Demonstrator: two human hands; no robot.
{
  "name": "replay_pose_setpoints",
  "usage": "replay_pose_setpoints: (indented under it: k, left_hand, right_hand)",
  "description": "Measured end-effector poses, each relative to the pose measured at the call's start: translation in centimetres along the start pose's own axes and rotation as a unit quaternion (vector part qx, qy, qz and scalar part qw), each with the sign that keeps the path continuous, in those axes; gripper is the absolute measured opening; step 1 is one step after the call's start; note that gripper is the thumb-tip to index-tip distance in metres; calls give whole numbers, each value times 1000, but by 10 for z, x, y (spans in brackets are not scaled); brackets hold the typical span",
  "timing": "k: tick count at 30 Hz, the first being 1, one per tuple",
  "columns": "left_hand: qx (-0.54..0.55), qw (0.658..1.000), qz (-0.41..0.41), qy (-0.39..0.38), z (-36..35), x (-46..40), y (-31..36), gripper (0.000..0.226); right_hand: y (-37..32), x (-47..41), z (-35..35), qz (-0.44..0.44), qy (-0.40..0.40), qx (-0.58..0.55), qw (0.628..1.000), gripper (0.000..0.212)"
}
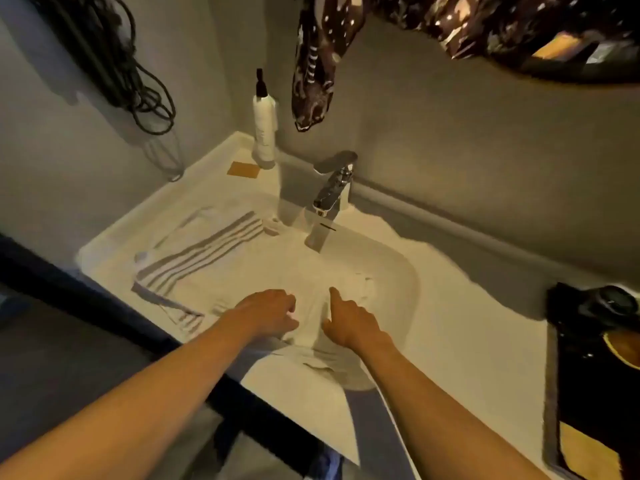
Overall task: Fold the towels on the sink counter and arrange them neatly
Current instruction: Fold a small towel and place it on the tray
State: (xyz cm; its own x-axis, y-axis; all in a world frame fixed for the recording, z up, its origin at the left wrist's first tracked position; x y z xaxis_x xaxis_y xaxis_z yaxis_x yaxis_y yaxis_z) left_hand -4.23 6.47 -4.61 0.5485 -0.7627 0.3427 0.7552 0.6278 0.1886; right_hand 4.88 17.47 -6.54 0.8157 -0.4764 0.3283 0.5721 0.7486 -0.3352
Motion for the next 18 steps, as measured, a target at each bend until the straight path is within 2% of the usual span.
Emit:
replay_pose_setpoints:
  k: [2,4,7,11,13,16,18]
  left_hand:
    - [-18,996,28,-87,-31,-8,-9,53]
    - [-46,987,43,-151,-62,-9,-15,52]
    - [-104,985,43,-130,-77,-23,-21,25]
    - [-127,983,36,-129,-82,-24,-21,23]
    - [-94,983,40,-154,-83,-20,-23,21]
    - [44,968,82,-233,-74,-8,-29,35]
    - [55,964,57,-255,-61,-2,-26,30]
  right_hand:
    - [-3,-17,-27,6,-46,-8,999,48]
    - [-7,-29,-54,3,-70,-24,997,39]
    - [-21,-37,-85,18,-89,-38,995,36]
    - [-22,-27,-114,10,-147,-47,988,49]
    - [-21,-18,-112,8,-164,-65,984,55]
    - [-22,-2,-97,5,-162,-110,981,64]
    - [-24,13,-89,22,-150,-109,982,62]
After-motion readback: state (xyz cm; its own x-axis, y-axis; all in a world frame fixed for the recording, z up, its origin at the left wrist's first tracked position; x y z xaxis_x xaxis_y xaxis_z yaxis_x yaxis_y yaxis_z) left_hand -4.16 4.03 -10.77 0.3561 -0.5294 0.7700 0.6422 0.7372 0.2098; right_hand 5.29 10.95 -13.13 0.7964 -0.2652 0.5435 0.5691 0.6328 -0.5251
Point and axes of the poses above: each hand's wrist, its own x-axis away from the middle knuckle, its own z-axis out of the back of the hand, y = z × x, the point moved 9 cm from there along -x, towards the middle knuckle, and after that the axes turned 11 degrees about y, right-handed, at the moved point
